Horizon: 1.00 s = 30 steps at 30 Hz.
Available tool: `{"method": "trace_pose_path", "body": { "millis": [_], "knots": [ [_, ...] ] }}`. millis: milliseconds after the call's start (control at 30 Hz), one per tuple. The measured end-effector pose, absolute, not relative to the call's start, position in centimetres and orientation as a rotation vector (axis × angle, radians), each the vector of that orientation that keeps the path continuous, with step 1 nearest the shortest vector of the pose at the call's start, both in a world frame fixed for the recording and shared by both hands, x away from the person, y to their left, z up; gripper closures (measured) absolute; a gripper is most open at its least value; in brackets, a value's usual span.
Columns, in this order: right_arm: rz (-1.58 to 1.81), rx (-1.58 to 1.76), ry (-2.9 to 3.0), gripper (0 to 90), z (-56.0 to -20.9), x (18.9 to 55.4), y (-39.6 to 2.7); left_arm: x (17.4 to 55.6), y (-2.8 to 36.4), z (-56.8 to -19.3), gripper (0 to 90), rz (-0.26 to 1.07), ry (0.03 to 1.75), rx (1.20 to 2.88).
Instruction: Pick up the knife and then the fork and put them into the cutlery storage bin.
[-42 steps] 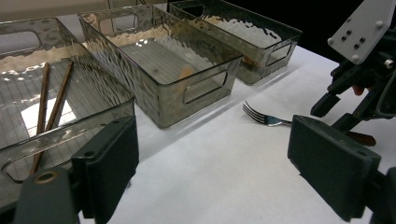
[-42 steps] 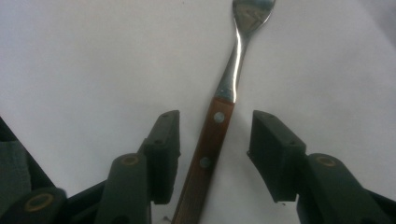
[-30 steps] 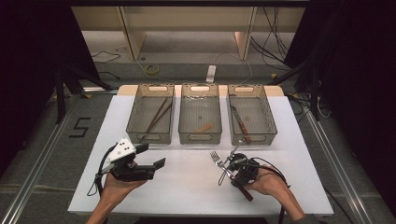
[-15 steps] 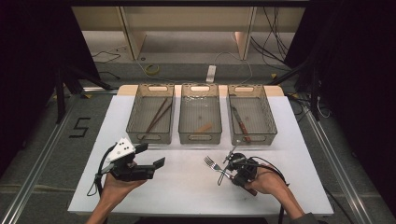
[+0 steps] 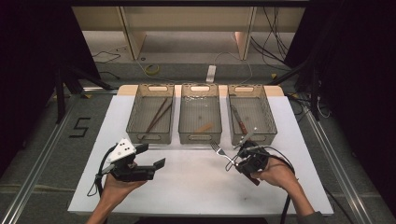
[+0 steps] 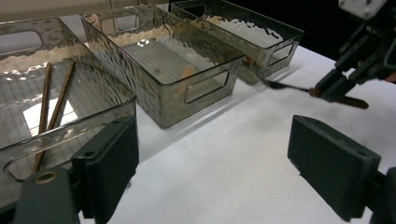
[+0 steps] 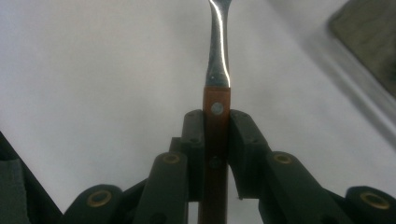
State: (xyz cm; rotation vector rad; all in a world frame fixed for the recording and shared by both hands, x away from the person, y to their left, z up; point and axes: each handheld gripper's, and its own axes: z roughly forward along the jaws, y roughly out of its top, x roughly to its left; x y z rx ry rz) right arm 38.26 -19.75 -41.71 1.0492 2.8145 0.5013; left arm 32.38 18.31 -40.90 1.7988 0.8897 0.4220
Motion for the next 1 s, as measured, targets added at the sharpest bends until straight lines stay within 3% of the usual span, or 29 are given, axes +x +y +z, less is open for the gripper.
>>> {"method": "trace_pose_path", "body": {
  "millis": [500,1000],
  "knots": [
    [0.645,1.229,2.570,77.5,-36.1,44.1,-23.1,32.5,18.4,-41.0,16.1,0.420,0.904,1.794],
    [0.677,1.343,2.489,77.5,-35.0,48.2,-23.7,32.5,18.5,-41.0,16.1,0.420,0.904,1.790]
  ]
}}
